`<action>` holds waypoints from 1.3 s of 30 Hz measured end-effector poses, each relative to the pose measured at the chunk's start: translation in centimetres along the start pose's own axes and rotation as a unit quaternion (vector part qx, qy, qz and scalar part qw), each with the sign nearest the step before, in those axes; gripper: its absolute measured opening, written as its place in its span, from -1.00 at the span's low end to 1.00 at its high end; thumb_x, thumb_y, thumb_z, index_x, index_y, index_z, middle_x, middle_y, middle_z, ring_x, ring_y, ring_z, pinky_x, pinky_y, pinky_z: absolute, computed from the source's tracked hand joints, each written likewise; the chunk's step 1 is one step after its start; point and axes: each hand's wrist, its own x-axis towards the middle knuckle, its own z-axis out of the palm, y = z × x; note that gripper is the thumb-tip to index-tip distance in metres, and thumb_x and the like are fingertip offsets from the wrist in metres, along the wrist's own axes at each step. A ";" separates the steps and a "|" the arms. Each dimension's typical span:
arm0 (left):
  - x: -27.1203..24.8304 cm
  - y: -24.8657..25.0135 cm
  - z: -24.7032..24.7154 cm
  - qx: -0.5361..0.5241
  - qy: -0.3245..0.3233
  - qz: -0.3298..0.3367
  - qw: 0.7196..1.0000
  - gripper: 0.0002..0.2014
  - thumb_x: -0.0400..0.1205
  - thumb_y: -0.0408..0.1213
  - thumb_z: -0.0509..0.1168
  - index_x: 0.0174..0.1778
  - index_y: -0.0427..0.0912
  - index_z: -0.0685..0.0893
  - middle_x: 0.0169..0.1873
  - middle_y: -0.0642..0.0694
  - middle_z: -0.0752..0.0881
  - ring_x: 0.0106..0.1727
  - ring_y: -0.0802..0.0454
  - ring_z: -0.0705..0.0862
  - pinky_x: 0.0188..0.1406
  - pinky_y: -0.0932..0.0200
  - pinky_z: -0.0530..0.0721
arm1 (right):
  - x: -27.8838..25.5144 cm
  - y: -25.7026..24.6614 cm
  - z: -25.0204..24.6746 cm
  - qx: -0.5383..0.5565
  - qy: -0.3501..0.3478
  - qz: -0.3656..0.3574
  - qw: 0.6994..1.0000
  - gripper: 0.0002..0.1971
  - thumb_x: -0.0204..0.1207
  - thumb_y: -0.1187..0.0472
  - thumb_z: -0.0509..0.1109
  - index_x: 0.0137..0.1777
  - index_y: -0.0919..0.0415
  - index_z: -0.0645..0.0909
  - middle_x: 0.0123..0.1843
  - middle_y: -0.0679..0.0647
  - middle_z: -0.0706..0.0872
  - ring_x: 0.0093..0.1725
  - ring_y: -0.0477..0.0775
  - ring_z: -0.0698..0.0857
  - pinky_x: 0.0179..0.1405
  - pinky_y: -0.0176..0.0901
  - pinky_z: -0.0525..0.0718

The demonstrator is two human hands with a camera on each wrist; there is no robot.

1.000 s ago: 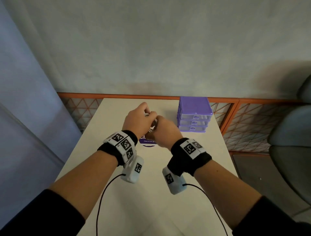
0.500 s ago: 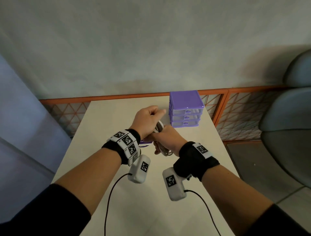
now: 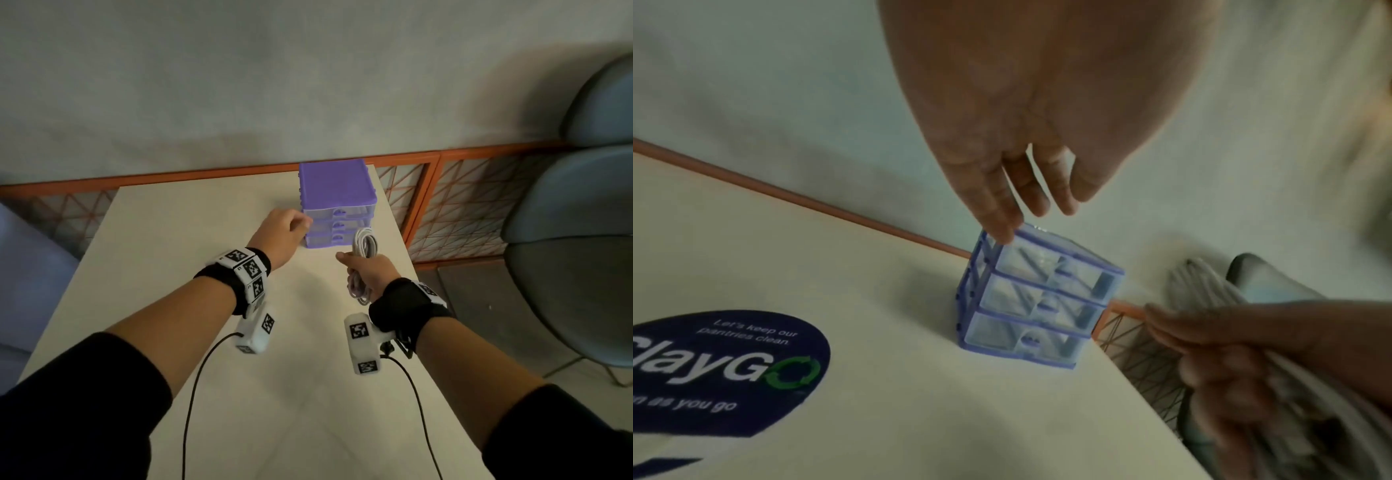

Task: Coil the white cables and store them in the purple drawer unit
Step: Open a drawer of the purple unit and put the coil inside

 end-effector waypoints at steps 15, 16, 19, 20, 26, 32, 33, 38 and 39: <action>8.5 -2.3 4.6 0.169 0.022 0.069 0.983 -0.50 0.65 -0.23 0.27 0.52 -0.16 0.37 0.62 -0.11 0.25 0.63 -0.06 0.24 0.54 0.04 0.30 | 11.9 -0.1 2.1 0.226 0.039 0.072 0.971 -0.81 0.57 0.27 0.30 -0.25 0.30 0.62 -0.32 0.13 0.75 -0.33 0.10 0.72 -0.44 -0.19 0.56; 8.6 -2.5 4.7 0.170 0.035 0.076 0.982 -0.53 0.65 -0.26 0.26 0.50 -0.16 0.40 0.60 -0.11 0.29 0.62 -0.05 0.26 0.51 0.03 0.34 | 12.2 0.0 2.5 0.229 0.040 0.067 0.970 -0.82 0.56 0.26 0.32 -0.26 0.30 0.63 -0.33 0.12 0.76 -0.33 0.10 0.74 -0.40 -0.16 0.55; 8.7 -3.0 4.8 0.157 0.047 0.084 0.983 -0.56 0.66 -0.32 0.25 0.48 -0.15 0.42 0.59 -0.09 0.32 0.62 -0.02 0.27 0.46 0.05 0.38 | 12.8 0.4 3.5 0.253 0.044 0.062 0.964 -0.83 0.51 0.25 0.41 -0.28 0.31 0.65 -0.36 0.12 0.75 -0.36 0.10 0.74 -0.39 -0.14 0.55; 8.8 -3.1 4.8 0.153 0.045 0.085 0.984 -0.57 0.66 -0.32 0.24 0.48 -0.14 0.43 0.59 -0.08 0.32 0.62 -0.01 0.27 0.45 0.06 0.38 | 13.0 0.5 3.8 0.264 0.044 0.059 0.962 -0.81 0.51 0.24 0.43 -0.31 0.30 0.65 -0.37 0.13 0.75 -0.38 0.10 0.73 -0.38 -0.12 0.56; 8.9 -3.3 4.3 0.155 0.034 0.085 0.984 -0.57 0.67 -0.28 0.24 0.48 -0.09 0.43 0.58 -0.04 0.33 0.60 0.03 0.31 0.44 0.04 0.43 | 13.0 0.3 4.6 0.285 0.036 0.065 0.956 -0.82 0.48 0.17 0.48 -0.32 0.21 0.65 -0.32 0.06 0.76 -0.33 0.03 0.73 -0.21 -0.12 0.62; 8.4 -2.9 4.0 0.193 0.027 0.085 0.977 -0.56 0.67 -0.23 0.23 0.50 -0.05 0.41 0.59 0.02 0.33 0.57 0.05 0.37 0.35 -0.01 0.52 | 11.8 1.4 4.5 0.270 0.048 0.061 0.960 -0.80 0.50 0.17 0.46 -0.34 0.20 0.63 -0.36 0.04 0.72 -0.36 0.00 0.69 -0.30 -0.16 0.58; 8.3 -2.8 4.0 0.199 0.028 0.080 0.976 -0.55 0.67 -0.22 0.23 0.51 -0.05 0.40 0.59 0.02 0.33 0.57 0.05 0.37 0.34 0.00 0.51 | 11.3 1.8 4.4 0.266 0.049 0.060 0.961 -0.79 0.49 0.17 0.45 -0.34 0.20 0.64 -0.37 0.04 0.71 -0.37 -0.01 0.68 -0.36 -0.17 0.55; 8.2 -2.4 3.6 0.207 0.017 0.074 0.975 -0.54 0.68 -0.18 0.22 0.52 -0.04 0.39 0.60 0.01 0.32 0.55 0.02 0.40 0.32 0.02 0.50 | 8.7 3.9 3.6 0.272 0.060 0.065 0.958 -0.79 0.48 0.20 0.43 -0.37 0.22 0.65 -0.48 0.06 0.63 -0.49 0.03 0.57 -0.55 -0.24 0.45; 8.2 -2.3 3.5 0.207 0.014 0.075 0.975 -0.54 0.68 -0.18 0.22 0.52 -0.04 0.39 0.60 0.00 0.32 0.55 0.02 0.40 0.33 0.01 0.51 | 8.0 4.4 3.4 0.277 0.062 0.067 0.957 -0.79 0.48 0.20 0.44 -0.38 0.22 0.65 -0.52 0.06 0.62 -0.50 0.03 0.55 -0.58 -0.27 0.44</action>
